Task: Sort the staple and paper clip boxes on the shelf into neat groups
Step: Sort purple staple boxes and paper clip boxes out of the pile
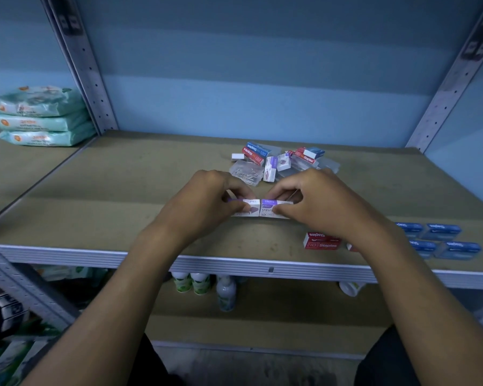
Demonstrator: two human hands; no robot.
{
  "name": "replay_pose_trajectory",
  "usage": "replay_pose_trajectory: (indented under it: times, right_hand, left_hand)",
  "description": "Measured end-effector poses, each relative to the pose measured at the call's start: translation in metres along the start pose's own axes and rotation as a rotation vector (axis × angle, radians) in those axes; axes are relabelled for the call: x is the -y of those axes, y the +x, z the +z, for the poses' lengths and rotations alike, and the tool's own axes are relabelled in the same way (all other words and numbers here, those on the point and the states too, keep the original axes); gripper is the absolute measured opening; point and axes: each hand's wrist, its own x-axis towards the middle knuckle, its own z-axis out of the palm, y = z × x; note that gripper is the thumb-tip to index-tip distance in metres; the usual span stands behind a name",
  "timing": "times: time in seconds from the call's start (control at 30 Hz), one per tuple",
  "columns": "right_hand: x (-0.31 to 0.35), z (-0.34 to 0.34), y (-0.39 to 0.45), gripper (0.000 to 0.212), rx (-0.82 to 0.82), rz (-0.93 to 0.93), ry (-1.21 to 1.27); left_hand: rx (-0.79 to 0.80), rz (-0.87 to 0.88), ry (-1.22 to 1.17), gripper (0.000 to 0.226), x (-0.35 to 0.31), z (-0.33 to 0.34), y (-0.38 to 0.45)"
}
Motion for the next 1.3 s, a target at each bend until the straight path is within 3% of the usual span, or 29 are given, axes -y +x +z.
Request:
replay_pose_trajectory:
  times: [0.83, 1.13, 1.3]
  right_hand:
    - [0.007, 0.005, -0.012, 0.018, 0.236, -0.007, -0.012]
    - [0.004, 0.005, -0.011, 0.019, 0.228, -0.014, -0.007]
    - [0.000, -0.001, -0.011, 0.018, 0.091, 0.034, 0.038]
  left_hand:
    - [0.164, -0.082, -0.009, 0.017, 0.000, -0.008, -0.026]
    - [0.160, -0.098, -0.032, 0.018, 0.001, -0.008, -0.027]
    - [0.146, -0.158, -0.104, 0.027, 0.000, -0.020, -0.025]
